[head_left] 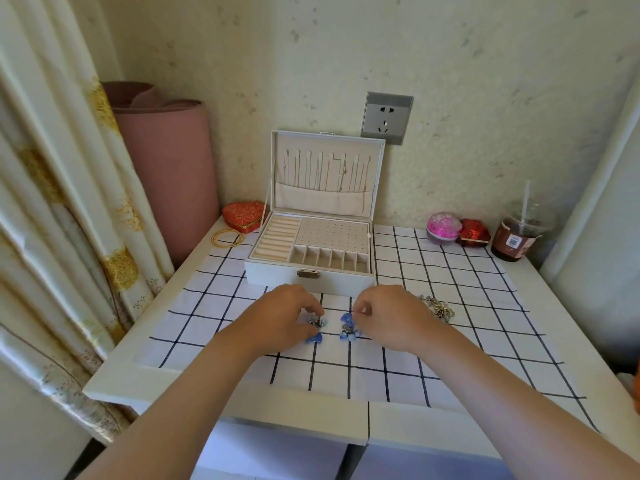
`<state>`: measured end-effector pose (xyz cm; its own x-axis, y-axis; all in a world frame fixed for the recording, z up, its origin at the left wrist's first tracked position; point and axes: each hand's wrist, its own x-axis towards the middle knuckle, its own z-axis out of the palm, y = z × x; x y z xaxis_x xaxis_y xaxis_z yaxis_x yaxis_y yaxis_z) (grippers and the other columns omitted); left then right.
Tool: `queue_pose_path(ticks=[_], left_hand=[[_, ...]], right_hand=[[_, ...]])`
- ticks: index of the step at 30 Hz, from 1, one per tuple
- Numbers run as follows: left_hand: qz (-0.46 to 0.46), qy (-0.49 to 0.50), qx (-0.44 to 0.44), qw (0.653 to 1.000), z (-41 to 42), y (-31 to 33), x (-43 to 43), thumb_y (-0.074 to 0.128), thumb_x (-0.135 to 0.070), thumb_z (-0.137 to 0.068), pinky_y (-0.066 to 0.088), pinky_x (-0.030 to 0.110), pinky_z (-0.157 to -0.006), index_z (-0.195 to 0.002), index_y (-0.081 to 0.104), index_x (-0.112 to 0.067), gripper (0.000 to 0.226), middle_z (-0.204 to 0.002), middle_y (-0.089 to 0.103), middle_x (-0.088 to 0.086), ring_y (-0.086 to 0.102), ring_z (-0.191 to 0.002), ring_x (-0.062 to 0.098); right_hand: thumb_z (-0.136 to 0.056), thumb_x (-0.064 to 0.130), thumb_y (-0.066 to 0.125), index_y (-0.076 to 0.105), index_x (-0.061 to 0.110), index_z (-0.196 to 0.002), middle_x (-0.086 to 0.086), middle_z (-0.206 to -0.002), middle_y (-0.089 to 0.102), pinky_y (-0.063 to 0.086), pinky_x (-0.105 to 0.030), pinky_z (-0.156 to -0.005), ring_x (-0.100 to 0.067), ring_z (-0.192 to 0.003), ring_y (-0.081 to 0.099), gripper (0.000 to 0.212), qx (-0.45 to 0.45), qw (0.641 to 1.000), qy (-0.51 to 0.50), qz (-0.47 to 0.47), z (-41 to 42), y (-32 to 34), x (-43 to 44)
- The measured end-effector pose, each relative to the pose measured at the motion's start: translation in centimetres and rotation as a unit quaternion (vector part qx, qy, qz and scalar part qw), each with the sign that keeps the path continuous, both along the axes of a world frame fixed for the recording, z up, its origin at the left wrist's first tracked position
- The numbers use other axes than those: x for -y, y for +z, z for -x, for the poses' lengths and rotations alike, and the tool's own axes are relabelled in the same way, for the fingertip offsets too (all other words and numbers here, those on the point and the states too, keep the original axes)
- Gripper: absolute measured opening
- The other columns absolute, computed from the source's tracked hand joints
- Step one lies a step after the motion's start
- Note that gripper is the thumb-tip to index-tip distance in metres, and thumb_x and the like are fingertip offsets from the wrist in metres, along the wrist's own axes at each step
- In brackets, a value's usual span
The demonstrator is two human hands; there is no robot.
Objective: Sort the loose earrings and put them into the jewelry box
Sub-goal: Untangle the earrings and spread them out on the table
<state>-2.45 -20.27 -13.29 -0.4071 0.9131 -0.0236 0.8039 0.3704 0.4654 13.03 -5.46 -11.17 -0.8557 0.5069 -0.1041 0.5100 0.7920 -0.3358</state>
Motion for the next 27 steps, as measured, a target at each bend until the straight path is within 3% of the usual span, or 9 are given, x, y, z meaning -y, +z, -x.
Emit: queue_pose_path(ticks=[3, 8, 14, 19, 24, 27], left_hand=[[0.008, -0.005, -0.026, 1.000, -0.2, -0.3, -0.2, 0.071, -0.037, -0.086, 0.040, 0.021, -0.080, -0.115, 0.069, -0.037, 0.029, -0.111, 0.057, -0.016, 0.050, -0.093, 0.006], [0.010, 0.011, -0.074, 0.997, 0.1, -0.4, -0.2, 0.070, -0.042, -0.086, 0.041, 0.026, -0.082, -0.113, 0.069, -0.039, 0.027, -0.106, 0.059, -0.014, 0.051, -0.093, 0.010], [-0.035, -0.005, -0.047, 0.998, -0.6, 0.9, -0.7, 0.070, -0.037, -0.087, 0.049, 0.026, -0.085, -0.114, 0.067, -0.035, 0.027, -0.108, 0.059, -0.015, 0.053, -0.098, 0.005], [-0.084, -0.044, 0.001, 0.996, -3.4, 2.3, -3.8, 0.065, -0.029, -0.093, 0.047, 0.021, -0.082, -0.111, 0.067, -0.035, 0.020, -0.108, 0.059, -0.018, 0.056, -0.094, 0.002], [-0.071, -0.100, -0.020, 0.992, -7.0, 2.3, -9.0, 0.057, -0.021, -0.097, 0.046, 0.028, -0.093, -0.122, 0.066, -0.026, 0.027, -0.118, 0.061, -0.006, 0.056, -0.107, 0.011], [-0.042, -0.099, -0.059, 0.992, -8.3, 1.1, -11.9, 0.055, -0.016, -0.097, 0.047, 0.035, -0.096, -0.131, 0.061, -0.023, 0.035, -0.125, 0.059, 0.000, 0.054, -0.115, 0.019]], right_hand=[[-0.086, 0.040, 0.067, 0.071, 0.027, -0.104, 0.009, -0.098, 0.067, 0.055, -0.031, -0.079, -0.014, -0.091, 0.063, 0.022, 0.039, 0.999, 0.014, 0.018, 0.1, -0.5, 0.8], [-0.089, 0.038, 0.065, 0.074, 0.023, -0.097, 0.003, -0.087, 0.067, 0.053, -0.032, -0.069, -0.018, -0.080, 0.063, 0.019, -0.005, 0.999, 0.049, -0.014, 1.3, -1.5, 1.5], [-0.091, 0.047, 0.064, 0.065, 0.033, -0.122, 0.013, -0.107, 0.066, 0.050, -0.032, -0.084, -0.011, -0.098, 0.061, 0.034, -0.042, 0.999, 0.019, 0.002, -0.2, 0.7, 0.2], [-0.094, 0.028, 0.061, 0.068, 0.035, -0.114, 0.016, -0.101, 0.066, 0.043, -0.027, -0.071, -0.006, -0.088, 0.059, 0.022, -0.073, 0.994, -0.082, -0.025, -3.8, 1.3, -5.2], [-0.092, 0.024, 0.067, 0.069, 0.035, -0.115, 0.016, -0.108, 0.064, 0.051, -0.032, -0.088, -0.010, -0.104, 0.060, 0.027, -0.039, 0.995, -0.087, -0.012, -6.5, 0.2, -9.1], [-0.091, 0.028, 0.069, 0.072, 0.035, -0.112, 0.020, -0.101, 0.060, 0.050, -0.030, -0.087, -0.008, -0.101, 0.059, 0.022, -0.031, 0.998, -0.060, 0.000, -7.3, -0.2, -10.1]])
